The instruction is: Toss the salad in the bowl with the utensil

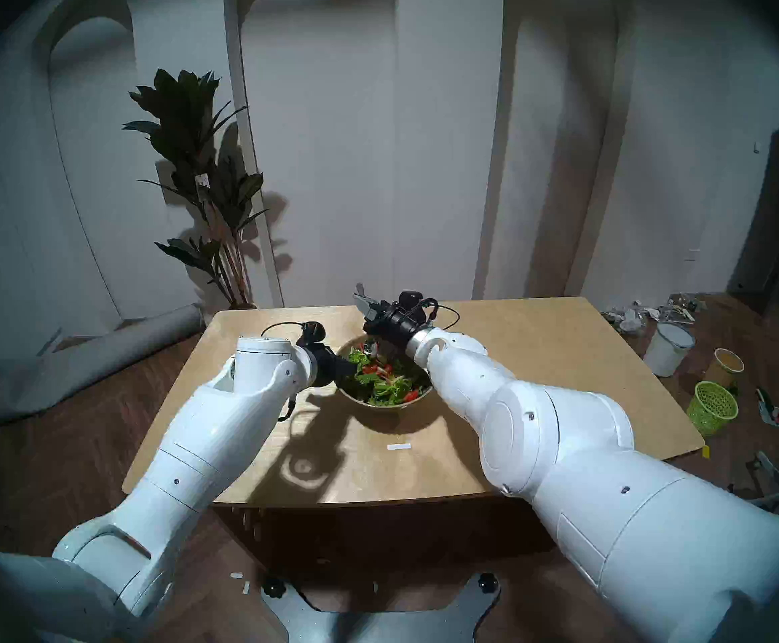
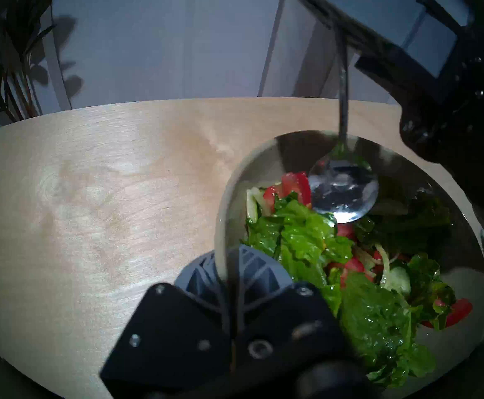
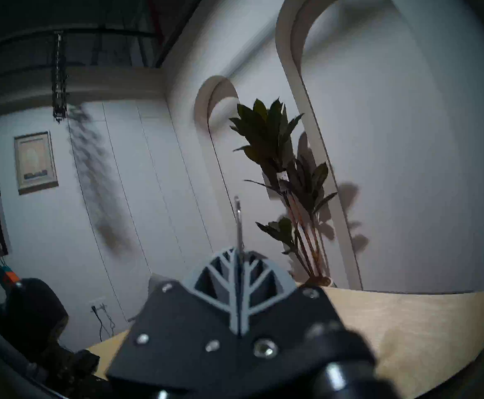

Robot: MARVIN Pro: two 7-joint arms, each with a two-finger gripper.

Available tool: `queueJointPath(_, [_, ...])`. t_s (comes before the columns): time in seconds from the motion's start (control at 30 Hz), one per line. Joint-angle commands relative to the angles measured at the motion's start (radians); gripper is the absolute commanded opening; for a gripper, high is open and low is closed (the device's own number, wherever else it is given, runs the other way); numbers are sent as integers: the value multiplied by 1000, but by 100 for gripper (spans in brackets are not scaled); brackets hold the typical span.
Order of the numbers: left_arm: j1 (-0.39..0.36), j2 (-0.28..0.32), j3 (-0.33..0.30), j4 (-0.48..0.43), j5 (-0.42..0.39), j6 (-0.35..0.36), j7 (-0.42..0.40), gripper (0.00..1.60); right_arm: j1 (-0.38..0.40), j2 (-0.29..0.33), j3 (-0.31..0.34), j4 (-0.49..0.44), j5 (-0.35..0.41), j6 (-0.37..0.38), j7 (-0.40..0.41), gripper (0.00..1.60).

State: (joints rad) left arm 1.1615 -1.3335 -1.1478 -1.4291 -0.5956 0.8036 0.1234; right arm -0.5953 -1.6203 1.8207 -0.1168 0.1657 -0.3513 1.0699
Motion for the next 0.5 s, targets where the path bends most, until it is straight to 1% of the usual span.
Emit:
queueJointPath(0.0, [-1,-2,-1,-6,-2,0,-1,0,0,48,58,-36,68,-19,112,0])
queueJointPath(0.03, [-1,-2,-1,-6,-2,1,-1,0,-3,56,69,-38,77,-21,143,0])
queueJointPath(0.07, [-1,-2,-1,-6,-2,1,-1,0,-5,63,77,-41,87,-20,153,0])
queueJointPath(0.17, [-1,-2,-1,-6,-2,1,-1,0,-20,82,96,-55,110,-30,216,0])
queueJointPath(0.23, [-1,-2,-2,-6,-2,1,-1,0,-29,91,106,-66,123,-33,242,0])
queueJointPath(0.27, [-1,-2,-2,-6,-2,1,-1,0,-29,91,106,-66,123,-33,242,0])
queueJointPath(0.33, [-1,-2,-2,-6,-2,1,-1,0,-49,103,114,-83,139,-30,291,0])
queueJointPath(0.37, [-1,-2,-2,-6,-2,1,-1,0,-49,103,114,-83,139,-30,291,0])
queueJointPath(0.43, [-1,-2,-2,-6,-3,1,-1,0,-72,108,123,-99,151,-18,354,0])
queueJointPath(0.47, [-1,-2,-2,-6,-3,1,-1,0,-81,107,126,-105,155,-15,369,0])
